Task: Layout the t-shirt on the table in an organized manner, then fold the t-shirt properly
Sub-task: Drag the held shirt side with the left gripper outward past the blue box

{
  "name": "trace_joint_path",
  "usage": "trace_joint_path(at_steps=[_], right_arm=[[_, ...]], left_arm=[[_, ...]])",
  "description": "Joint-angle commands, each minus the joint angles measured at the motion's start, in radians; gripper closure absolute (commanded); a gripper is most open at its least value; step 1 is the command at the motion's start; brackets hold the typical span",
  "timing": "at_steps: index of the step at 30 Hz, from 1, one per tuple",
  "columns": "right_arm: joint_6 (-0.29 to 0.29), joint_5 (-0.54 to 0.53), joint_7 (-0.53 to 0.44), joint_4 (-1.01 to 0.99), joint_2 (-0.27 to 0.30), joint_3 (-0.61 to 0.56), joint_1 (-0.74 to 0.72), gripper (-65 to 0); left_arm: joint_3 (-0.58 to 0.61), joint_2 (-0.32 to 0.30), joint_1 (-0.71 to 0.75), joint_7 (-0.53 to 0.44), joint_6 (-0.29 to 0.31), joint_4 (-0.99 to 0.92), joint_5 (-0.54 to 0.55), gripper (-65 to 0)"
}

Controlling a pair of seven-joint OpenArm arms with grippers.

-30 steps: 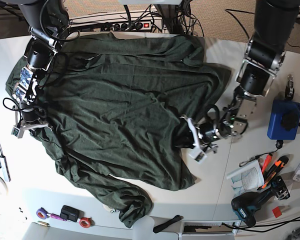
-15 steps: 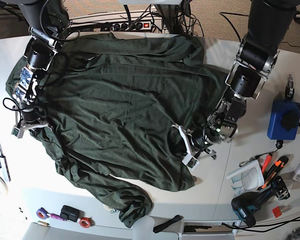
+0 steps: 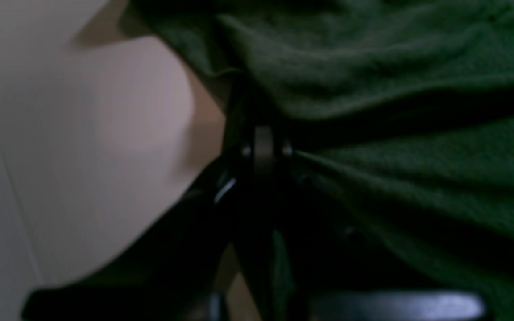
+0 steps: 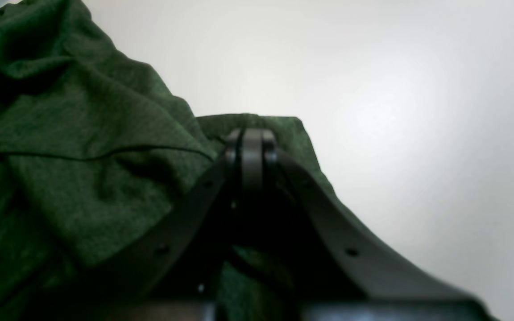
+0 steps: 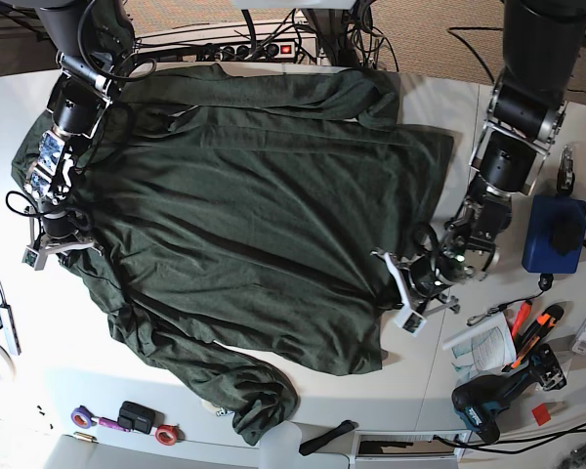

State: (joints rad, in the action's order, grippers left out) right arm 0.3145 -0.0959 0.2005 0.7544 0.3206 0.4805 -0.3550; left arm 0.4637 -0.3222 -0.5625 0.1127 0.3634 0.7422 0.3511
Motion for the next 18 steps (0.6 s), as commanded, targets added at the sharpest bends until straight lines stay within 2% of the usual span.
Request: trace_joint_path(at_steps=[1,6,13,18], right_arm=[[0.000,0.018,0.055,0.000,0.006,-0.002,-0.005,0.0],[0.000,0.018,0.058,0.000,0.006,-0.002,-0.005,0.0],[0.000,0.018,0.060,0.000,0.006,-0.002,-0.005,0.0],[0.000,0.018,0.061,0.000,0.006,-0.002,-0.005,0.0]], left_arm=[[-0.001,-0.024,-0.013,0.052,0.012,0.000,-0.005,0.0],[-0.002,-0.055,0.002,0.051,0.134,0.000,0.096,0.0],[-0.014,-0.077,0.045,0.039,0.213,0.004,0.185,0.0],[-0.122,-0.077,0.065,0.018,0.268,0.016,0.226,0.0]])
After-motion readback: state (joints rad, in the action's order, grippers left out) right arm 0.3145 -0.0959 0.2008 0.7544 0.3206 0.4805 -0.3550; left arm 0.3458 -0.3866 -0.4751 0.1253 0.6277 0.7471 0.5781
